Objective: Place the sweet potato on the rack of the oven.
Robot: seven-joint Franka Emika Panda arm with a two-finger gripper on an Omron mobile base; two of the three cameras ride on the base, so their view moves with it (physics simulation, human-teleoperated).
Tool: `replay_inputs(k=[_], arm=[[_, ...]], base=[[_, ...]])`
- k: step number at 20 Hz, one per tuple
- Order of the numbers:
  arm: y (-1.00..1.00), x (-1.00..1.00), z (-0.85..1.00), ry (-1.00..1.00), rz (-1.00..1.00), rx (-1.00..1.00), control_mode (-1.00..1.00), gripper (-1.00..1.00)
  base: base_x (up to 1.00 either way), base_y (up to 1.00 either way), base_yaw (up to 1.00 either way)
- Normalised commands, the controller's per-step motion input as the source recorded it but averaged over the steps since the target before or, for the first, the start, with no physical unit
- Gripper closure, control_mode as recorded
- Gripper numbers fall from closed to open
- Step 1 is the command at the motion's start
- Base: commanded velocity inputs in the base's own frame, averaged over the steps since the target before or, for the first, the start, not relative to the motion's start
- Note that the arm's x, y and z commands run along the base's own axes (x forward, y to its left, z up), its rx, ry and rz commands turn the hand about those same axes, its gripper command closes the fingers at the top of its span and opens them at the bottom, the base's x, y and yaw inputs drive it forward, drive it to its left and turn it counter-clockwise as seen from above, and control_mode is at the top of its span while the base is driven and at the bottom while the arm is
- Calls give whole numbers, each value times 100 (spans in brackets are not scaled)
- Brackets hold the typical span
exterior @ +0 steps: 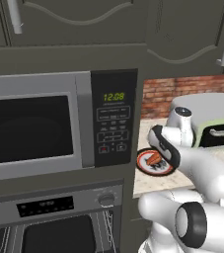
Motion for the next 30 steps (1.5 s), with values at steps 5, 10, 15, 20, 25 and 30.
replay_inputs(k=[5, 10, 15, 20, 25, 30], arm=[[-15, 60, -21, 14, -2, 3, -100, -100], [-3, 31, -32, 9, 0, 1, -100, -100], [0, 15, -34, 1, 0, 1, -100, -100], [0, 0, -31, 0, 0, 1, -100, -100], [1, 0, -28, 0, 0, 0, -100, -100], [1, 0, -17, 0, 0, 0, -100, -100]], base=[[0, 0, 0], [0, 0, 0], [0, 0, 0], [0, 0, 0], [0, 0, 0], [0, 0, 0]])
